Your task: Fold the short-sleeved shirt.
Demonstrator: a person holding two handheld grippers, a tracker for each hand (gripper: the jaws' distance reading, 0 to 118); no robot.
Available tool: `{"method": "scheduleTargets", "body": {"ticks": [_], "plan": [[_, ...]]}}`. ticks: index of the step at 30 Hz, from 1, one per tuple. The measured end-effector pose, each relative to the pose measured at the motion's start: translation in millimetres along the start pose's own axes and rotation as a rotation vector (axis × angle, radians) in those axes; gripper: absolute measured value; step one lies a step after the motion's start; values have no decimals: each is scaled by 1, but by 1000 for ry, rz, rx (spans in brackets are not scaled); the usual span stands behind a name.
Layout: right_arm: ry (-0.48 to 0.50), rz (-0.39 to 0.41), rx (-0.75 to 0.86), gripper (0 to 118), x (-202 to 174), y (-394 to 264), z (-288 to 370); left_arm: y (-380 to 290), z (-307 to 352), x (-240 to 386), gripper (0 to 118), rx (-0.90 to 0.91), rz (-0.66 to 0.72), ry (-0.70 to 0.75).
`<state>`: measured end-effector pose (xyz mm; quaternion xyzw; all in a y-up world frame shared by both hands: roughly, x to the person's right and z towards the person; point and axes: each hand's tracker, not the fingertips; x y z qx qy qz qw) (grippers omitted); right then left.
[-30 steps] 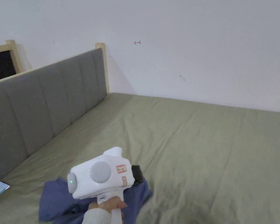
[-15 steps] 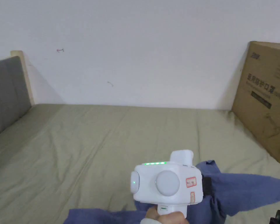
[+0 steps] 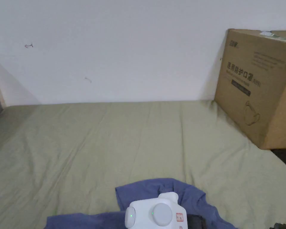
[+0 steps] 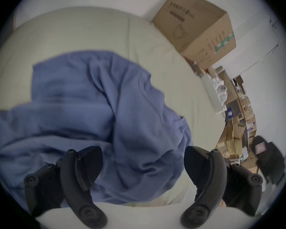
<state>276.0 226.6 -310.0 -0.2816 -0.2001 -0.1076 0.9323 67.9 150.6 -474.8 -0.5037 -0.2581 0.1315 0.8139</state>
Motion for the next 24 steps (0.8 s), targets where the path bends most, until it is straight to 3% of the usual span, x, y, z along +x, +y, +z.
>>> {"method": "scheduleTargets", "body": {"ticks": [1, 3, 4, 5, 6, 7, 9, 15, 19, 20, 22, 23, 24], "plan": [[10, 17, 2, 0, -7, -1, 1, 2, 17, -4, 104, 49, -2, 5], [41, 51, -1, 0, -20, -2, 1, 5, 52, -17, 87, 119, 4, 23], [54, 63, -5, 0, -29, -4, 2, 3, 68, -26, 68, 147, 10, 48], [70, 74, -7, 0, -36, -6, 2, -1, 82, -37, 34, 176, 23, 84], [87, 83, -13, 0, -44, -9, 1, -6, 94, -50, 12, 196, 37, 140], [105, 93, -21, 0, -53, -12, 0, -12, 104, -65, 3, 213, 38, 202], [150, 117, -42, 0, -72, -19, -2, -29, 118, -97, 0, 213, 30, 329], [226, 202, -93, 0, -124, -35, -9, -55, 134, -184, 0, 151, 241, 383], [271, 255, -83, 0, -145, -34, -9, -34, 147, -205, 3, 169, 254, 390], [271, 263, -85, 0, -148, -33, -10, -25, 151, -213, 27, 182, 271, 377], [277, 267, -91, 0, -150, -33, -14, -4, 161, -225, 91, 206, 336, 347], [282, 265, -99, 0, -150, -34, -16, 7, 163, -233, 91, 197, 361, 334], [284, 263, -107, 0, -149, -34, -18, 18, 163, -242, 98, 198, 387, 325]]}}
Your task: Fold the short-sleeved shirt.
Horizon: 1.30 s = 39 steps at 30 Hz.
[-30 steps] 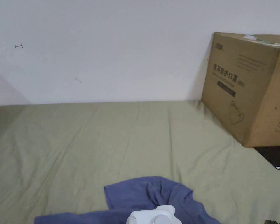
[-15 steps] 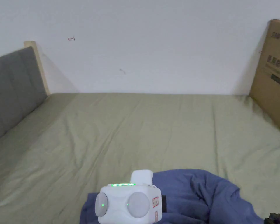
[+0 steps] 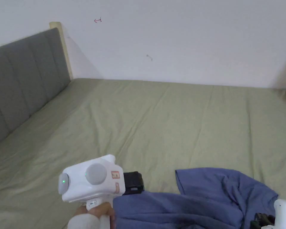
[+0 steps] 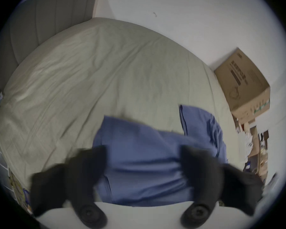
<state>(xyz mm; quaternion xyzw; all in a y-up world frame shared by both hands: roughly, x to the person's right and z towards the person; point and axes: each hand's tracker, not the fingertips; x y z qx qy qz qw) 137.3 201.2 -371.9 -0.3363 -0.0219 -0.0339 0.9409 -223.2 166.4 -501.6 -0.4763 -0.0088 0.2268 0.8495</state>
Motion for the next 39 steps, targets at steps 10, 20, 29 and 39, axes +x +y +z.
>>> {"method": "scheduleTargets", "body": {"ticks": [10, 20, 29, 39], "plan": [[-37, -17, -82, 0, 14, -10, -25, 12, -99, -26, 54, -274, 61, 172], [-14, -20, -98, 0, 26, -3, -26, 3, -81, -22, 1, -154, -15, 144], [246, 65, -114, 20, 54, 102, -101, -9, -15, -1, 1, 9, -103, 81], [102, 124, -517, 93, 62, 147, -313, -7, -13, 4, 1, 25, -137, 85]]}}
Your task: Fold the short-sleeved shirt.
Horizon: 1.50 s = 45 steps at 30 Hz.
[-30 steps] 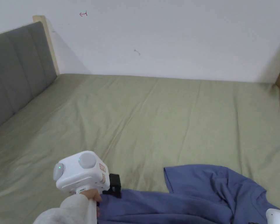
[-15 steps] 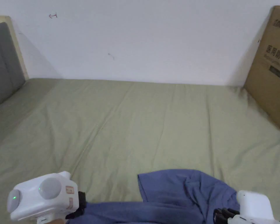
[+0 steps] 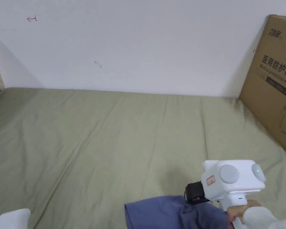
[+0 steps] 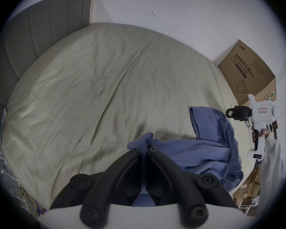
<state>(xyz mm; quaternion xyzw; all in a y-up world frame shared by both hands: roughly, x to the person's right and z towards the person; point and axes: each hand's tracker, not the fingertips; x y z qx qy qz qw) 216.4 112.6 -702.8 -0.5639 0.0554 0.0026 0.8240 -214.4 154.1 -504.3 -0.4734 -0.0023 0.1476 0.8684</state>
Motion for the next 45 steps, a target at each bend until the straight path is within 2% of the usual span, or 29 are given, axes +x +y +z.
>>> {"method": "scheduleTargets", "body": {"ticks": [2, 3, 4, 6, 7, 8, 9, 10, 11, 12, 13, 17, 19, 22, 25, 27, 30, 31, 36, 39, 45], "plan": [[10, 25, -58, 91, -4, -2, -26, 1, -4, -2, 1, -6, 5, 2], [-26, 36, -98, 90, -10, -5, -37, 1, -7, -2, 1, -12, 6, 4], [-58, 69, -62, 90, -17, -7, -40, 2, -9, -1, 1, -17, 8, 5], [-63, 74, -56, 78, -23, -3, -33, 3, -11, 0, 1, -24, -8, 9], [-56, 101, -55, 68, -25, -1, -29, 4, -12, 1, 1, -28, -15, 16], [-62, 107, -54, 42, -27, 2, -26, 5, -12, 2, 1, -26, -20, 16], [-68, 102, -41, 11, -28, 1, -19, 6, -10, 2, 1, -23, -16, 16], [-124, 73, -12, 3, -29, 1, -17, 8, -6, 1, 1, -18, 7, 12], [-128, 48, -12, 3, -27, 1, -16, 9, -2, 1, 1, -9, 18, 0], [-27, 2, -26, 3, -22, 0, -15, 10, 3, 2, 1, -2, 11, -5], [2, -51, -24, 3, -15, -2, -8, 11, 7, 3, 1, 3, 1, 1], [73, -201, 81, 3, 15, -2, 46, 21, 28, 1, 1, 20, -37, 33], [115, -223, 155, 3, 32, 1, 87, 30, 44, -4, 1, 56, -16, 46], [69, -258, 295, 3, 65, 5, 163, 48, 75, -6, 1, 142, -15, 89], [128, -327, 404, 3, 94, -3, 239, 66, 111, 1, 1, 216, -58, 115], [133, -353, 481, 3, 111, -13, 282, 77, 137, 10, 1, 272, -53, 67], [214, -408, 554, 3, 124, -32, 336, 95, 172, 30, 1, 334, -63, 22], [214, -423, 569, 3, 125, -36, 348, 103, 181, 39, 1, 349, -88, 25], [172, -406, 625, 3, 122, -30, 402, 149, 220, 77, 1, 448, -148, 23], [213, -457, 673, 3, 125, -4, 427, 185, 233, 86, 1, 479, -164, 40], [200, -449, 695, 3, 113, 69, 465, 262, 257, 97, 1, 538, -145, 55]]}}
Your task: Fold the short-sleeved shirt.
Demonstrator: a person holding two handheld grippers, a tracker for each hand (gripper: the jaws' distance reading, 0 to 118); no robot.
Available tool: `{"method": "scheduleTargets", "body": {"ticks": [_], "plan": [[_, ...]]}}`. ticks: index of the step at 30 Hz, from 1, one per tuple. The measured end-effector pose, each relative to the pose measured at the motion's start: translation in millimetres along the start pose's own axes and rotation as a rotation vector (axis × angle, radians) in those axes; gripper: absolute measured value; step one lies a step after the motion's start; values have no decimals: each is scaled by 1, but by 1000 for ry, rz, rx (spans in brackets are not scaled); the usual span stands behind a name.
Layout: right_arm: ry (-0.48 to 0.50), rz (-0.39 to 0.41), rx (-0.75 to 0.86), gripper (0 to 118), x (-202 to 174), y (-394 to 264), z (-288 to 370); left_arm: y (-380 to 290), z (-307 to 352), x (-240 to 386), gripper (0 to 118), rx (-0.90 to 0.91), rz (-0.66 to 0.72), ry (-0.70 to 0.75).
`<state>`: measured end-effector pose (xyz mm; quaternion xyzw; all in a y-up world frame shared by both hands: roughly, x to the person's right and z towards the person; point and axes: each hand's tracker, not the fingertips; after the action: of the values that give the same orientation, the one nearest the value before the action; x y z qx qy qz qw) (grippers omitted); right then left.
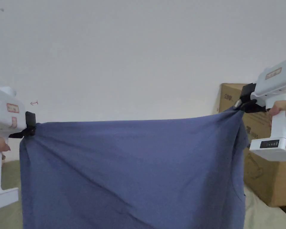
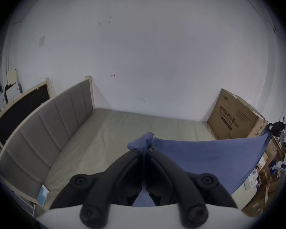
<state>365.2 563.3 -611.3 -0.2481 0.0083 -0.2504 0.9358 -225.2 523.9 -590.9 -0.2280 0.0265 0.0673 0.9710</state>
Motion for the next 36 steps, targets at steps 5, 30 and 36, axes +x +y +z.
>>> {"method": "scheduleTargets", "body": {"ticks": [5, 30, 36], "plan": [[-27, 71, 61, 3, -45, 52, -1, 61, -7, 8, 1, 51, -51, 17], [-174, 86, -12, 3, -1, 15, -122, 4, -150, 35, 1, -92, -131, 24], [-320, 46, -337, 3, 83, -104, -256, -138, -256, 29, 1, -389, -163, 84]]}}
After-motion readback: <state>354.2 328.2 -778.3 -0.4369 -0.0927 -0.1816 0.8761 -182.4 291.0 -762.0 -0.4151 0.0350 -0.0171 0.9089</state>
